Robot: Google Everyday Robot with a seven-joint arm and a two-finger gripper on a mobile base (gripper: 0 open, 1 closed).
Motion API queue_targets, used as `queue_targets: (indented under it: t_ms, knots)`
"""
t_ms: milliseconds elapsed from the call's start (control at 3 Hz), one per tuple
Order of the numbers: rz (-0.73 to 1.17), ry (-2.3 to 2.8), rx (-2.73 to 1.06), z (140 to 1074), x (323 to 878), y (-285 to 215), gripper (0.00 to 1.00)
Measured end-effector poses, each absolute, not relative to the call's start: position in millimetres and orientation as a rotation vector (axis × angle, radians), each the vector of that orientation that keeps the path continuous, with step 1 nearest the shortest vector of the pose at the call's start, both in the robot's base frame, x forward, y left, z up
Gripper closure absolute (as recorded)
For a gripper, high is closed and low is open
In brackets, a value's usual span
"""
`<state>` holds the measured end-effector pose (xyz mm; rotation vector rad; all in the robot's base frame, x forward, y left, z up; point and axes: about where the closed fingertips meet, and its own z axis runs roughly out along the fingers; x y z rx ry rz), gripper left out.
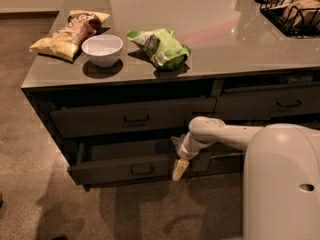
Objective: Open middle drawer
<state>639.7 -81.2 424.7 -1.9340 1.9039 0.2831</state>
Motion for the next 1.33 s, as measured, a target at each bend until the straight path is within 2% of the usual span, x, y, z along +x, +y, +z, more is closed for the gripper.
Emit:
queue_targets:
  t_ms: [333,667,1333]
  knots:
    - [0.289,1.981,-1.931,413.5,626.3,-94.2,0.00]
    - [0.322,2.059,-1.926,403.8,607.1,-105.2,0.19]
    - [0.376,2.105,-1.940,400.4,592.8,-108.8,0.65]
